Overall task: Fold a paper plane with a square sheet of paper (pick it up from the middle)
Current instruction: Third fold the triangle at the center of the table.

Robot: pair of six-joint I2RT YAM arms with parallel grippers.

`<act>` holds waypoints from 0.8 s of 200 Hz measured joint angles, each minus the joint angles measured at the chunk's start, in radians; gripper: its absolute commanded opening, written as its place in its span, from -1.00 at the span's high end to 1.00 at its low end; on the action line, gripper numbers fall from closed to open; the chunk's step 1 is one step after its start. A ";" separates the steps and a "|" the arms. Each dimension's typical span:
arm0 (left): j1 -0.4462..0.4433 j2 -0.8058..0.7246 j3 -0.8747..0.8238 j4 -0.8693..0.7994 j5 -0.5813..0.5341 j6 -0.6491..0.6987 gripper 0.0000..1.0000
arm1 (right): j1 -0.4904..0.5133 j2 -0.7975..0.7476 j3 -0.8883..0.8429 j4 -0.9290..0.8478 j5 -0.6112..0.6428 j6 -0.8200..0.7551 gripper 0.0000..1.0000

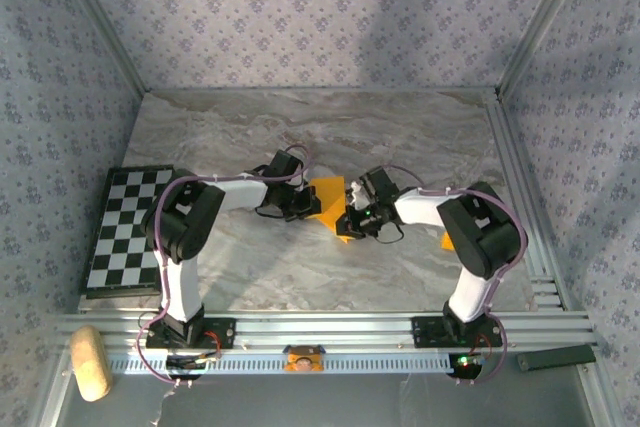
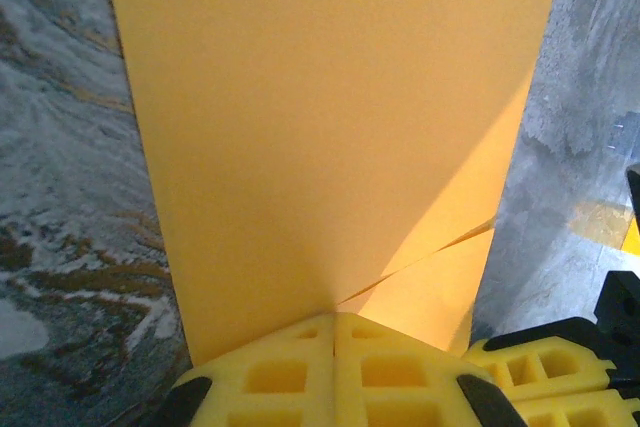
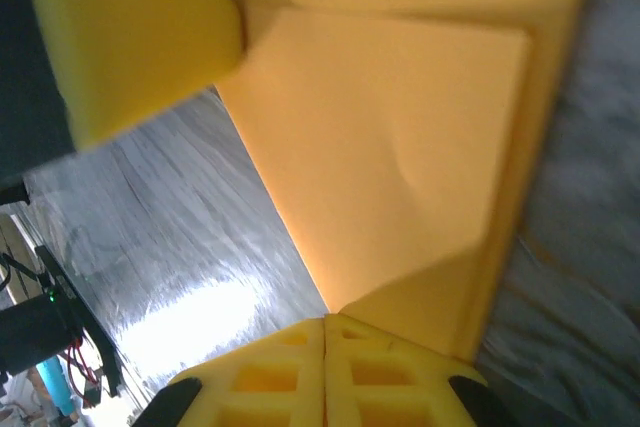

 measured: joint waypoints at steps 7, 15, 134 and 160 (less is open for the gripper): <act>0.000 0.000 0.000 0.000 0.000 0.000 1.00 | -0.005 -0.011 -0.013 -0.003 -0.001 -0.005 0.84; 0.000 0.000 0.000 0.000 0.000 0.000 1.00 | -0.011 -0.023 -0.029 -0.006 -0.001 -0.012 0.84; 0.000 0.000 -0.001 0.000 0.003 0.016 0.99 | -0.062 -0.142 -0.043 -0.116 -0.039 -0.109 0.66; -0.013 -0.027 -0.048 0.053 -0.022 -0.022 0.99 | -0.039 -0.138 0.005 -0.114 0.021 -0.085 0.70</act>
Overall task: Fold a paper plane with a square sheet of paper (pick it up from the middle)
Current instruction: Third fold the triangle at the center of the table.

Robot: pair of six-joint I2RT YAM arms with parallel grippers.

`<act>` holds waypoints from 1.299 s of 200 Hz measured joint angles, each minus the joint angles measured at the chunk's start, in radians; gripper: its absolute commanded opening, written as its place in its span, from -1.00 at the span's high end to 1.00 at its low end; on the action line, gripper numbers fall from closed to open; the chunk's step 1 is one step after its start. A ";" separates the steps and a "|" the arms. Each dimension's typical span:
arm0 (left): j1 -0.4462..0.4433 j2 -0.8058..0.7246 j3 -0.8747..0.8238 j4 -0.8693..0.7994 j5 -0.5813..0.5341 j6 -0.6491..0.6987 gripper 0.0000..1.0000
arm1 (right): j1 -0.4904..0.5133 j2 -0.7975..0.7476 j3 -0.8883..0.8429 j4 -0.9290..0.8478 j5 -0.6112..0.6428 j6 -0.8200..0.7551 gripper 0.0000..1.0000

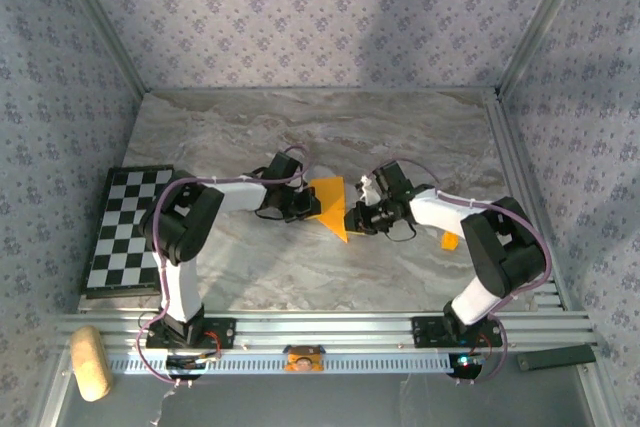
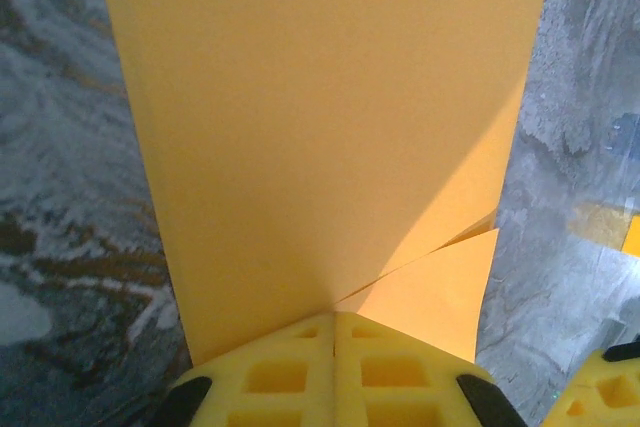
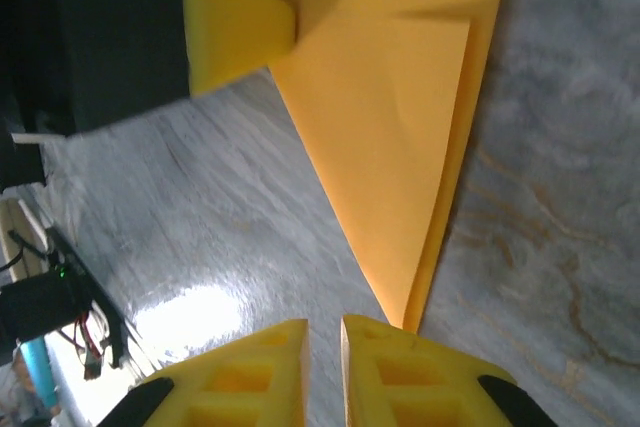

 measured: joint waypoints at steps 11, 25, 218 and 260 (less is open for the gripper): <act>-0.009 -0.018 -0.027 0.026 -0.017 -0.026 0.98 | 0.016 0.010 0.021 0.002 0.021 0.008 0.73; -0.021 -0.041 -0.066 0.061 -0.037 -0.062 0.98 | 0.041 0.030 0.048 0.003 0.041 0.014 0.77; 0.034 -0.310 -0.109 -0.024 -0.166 -0.086 0.31 | 0.036 0.040 0.065 -0.029 0.098 -0.010 0.59; 0.100 -0.253 -0.161 0.000 -0.041 -0.111 0.30 | 0.018 0.035 0.065 -0.042 0.129 -0.009 0.53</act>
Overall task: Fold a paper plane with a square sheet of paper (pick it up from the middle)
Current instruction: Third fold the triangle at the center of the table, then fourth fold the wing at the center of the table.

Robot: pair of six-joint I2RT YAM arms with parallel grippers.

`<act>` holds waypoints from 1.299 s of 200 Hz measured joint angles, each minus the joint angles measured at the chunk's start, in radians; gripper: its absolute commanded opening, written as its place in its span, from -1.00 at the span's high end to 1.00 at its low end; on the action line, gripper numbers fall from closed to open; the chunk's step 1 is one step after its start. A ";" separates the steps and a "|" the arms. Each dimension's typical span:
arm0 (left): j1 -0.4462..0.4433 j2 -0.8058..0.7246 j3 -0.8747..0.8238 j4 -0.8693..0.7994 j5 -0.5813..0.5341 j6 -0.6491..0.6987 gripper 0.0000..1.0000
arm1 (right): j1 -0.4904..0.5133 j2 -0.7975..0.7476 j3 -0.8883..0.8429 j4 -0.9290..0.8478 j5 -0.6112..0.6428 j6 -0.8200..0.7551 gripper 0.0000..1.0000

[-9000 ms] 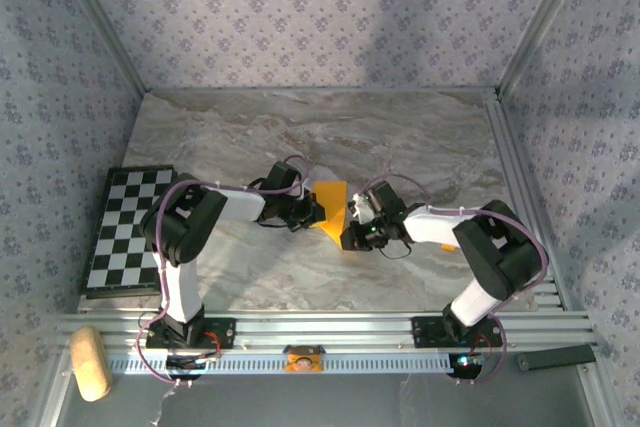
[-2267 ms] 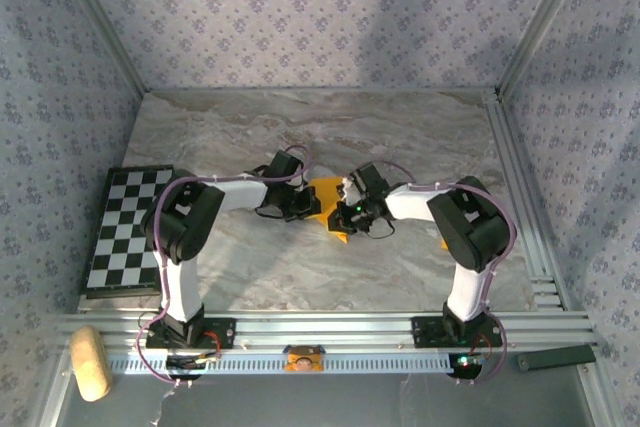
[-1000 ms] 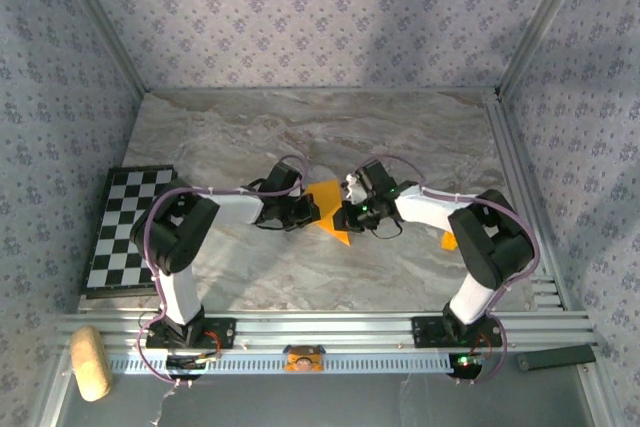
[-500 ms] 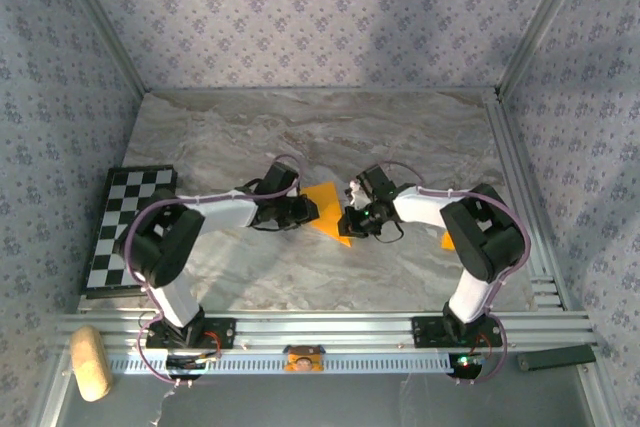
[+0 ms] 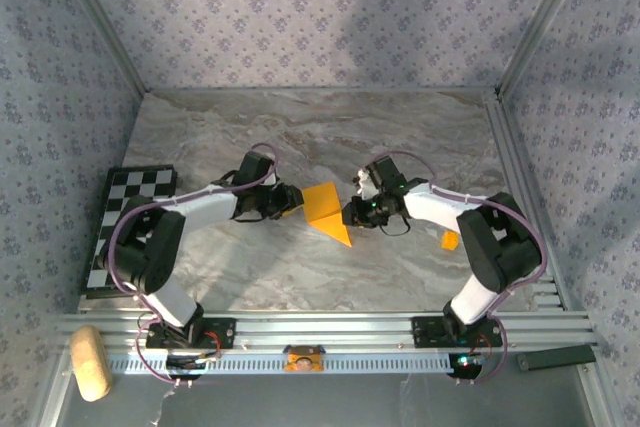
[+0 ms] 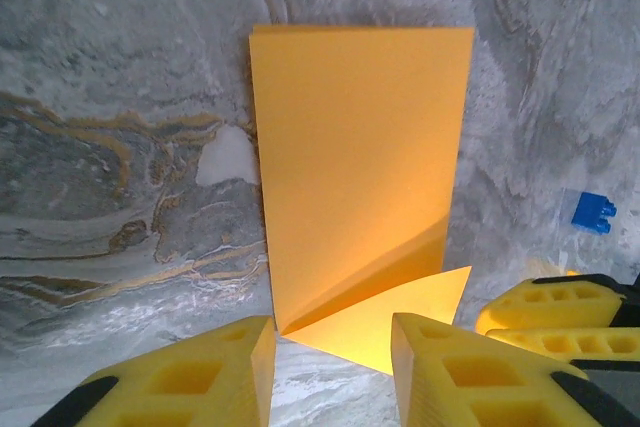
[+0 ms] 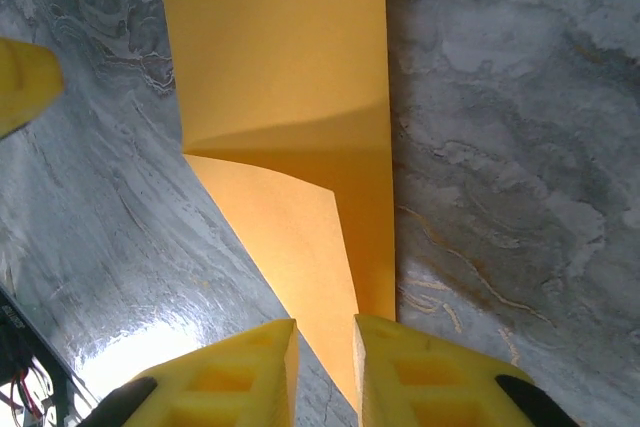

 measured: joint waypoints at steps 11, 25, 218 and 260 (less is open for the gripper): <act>0.000 0.014 0.000 0.000 0.023 -0.001 0.30 | 0.000 0.007 0.001 0.000 0.000 0.000 0.53; 0.000 0.024 0.000 0.001 0.043 -0.003 0.30 | 0.000 0.021 0.003 0.000 -0.002 0.000 0.53; 0.003 0.088 0.077 -0.006 0.112 -0.010 0.18 | -0.051 0.057 -0.018 0.099 -0.098 0.009 0.97; 0.013 0.089 0.077 -0.006 0.116 -0.016 0.04 | -0.063 0.045 -0.043 0.138 -0.123 0.027 0.98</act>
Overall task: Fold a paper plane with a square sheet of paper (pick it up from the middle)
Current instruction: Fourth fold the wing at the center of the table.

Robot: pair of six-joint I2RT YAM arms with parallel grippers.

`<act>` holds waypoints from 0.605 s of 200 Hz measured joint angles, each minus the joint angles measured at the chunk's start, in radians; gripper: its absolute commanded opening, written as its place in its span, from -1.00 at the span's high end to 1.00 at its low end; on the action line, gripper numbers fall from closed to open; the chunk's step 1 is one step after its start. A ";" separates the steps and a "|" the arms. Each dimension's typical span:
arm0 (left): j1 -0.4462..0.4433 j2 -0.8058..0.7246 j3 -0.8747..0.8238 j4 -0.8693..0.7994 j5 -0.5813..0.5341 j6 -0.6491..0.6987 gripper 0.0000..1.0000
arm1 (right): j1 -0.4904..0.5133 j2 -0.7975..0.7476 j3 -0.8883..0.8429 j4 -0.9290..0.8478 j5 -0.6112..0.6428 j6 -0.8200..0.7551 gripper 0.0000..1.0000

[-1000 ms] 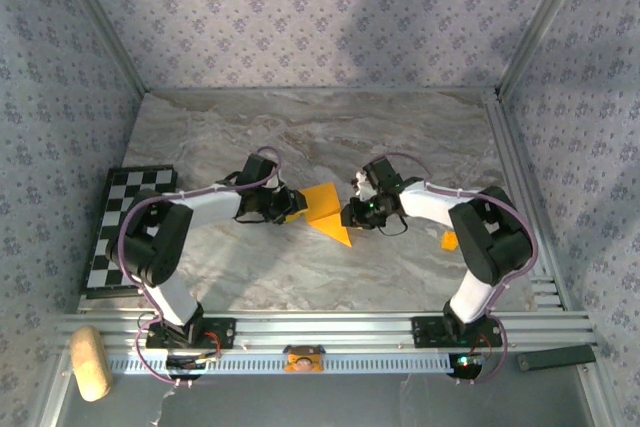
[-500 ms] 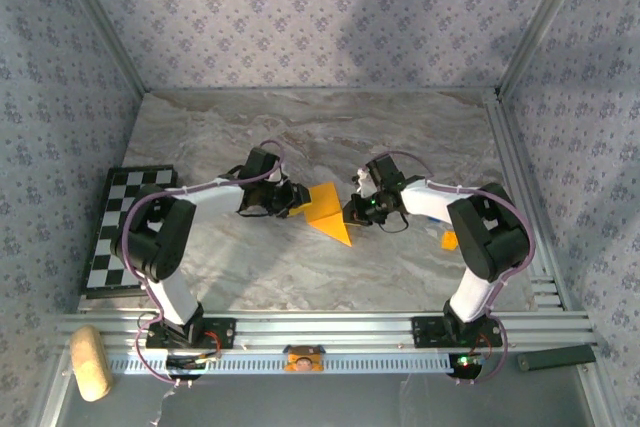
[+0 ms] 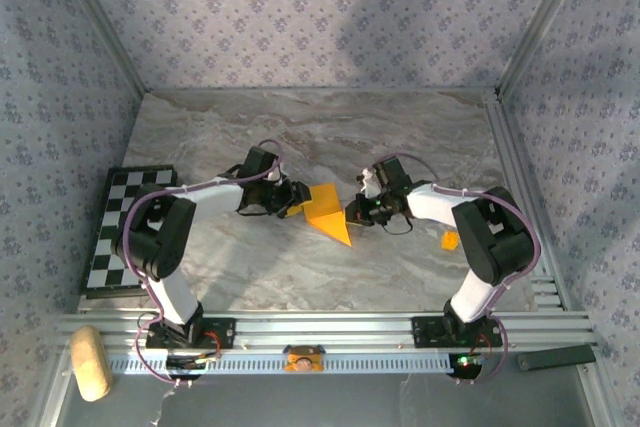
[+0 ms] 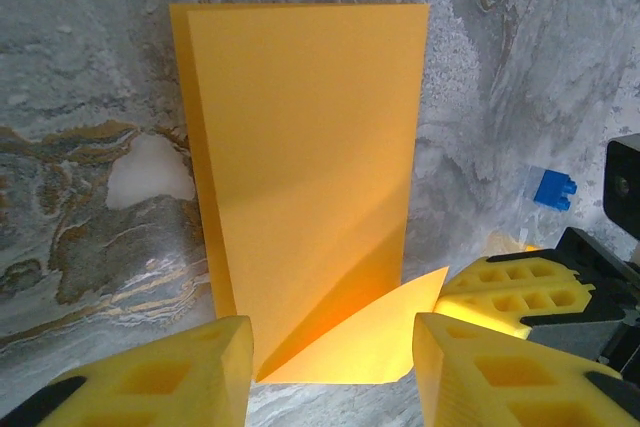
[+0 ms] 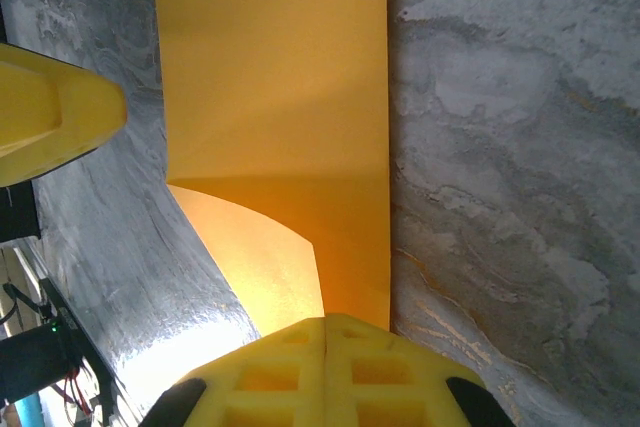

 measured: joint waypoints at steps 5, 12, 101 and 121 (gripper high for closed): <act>0.001 0.000 0.000 0.001 0.001 -0.001 0.02 | -0.002 -0.001 -0.002 0.003 -0.002 0.001 0.98; 0.001 0.002 0.000 0.003 0.004 -0.002 0.02 | -0.004 -0.002 -0.006 0.009 -0.005 0.004 0.98; 0.000 0.056 0.000 0.035 0.020 -0.044 0.04 | -0.011 -0.004 -0.011 0.036 -0.012 0.020 0.99; 0.000 0.064 0.000 0.047 0.027 -0.050 0.07 | -0.011 -0.004 -0.012 0.042 -0.012 0.024 0.99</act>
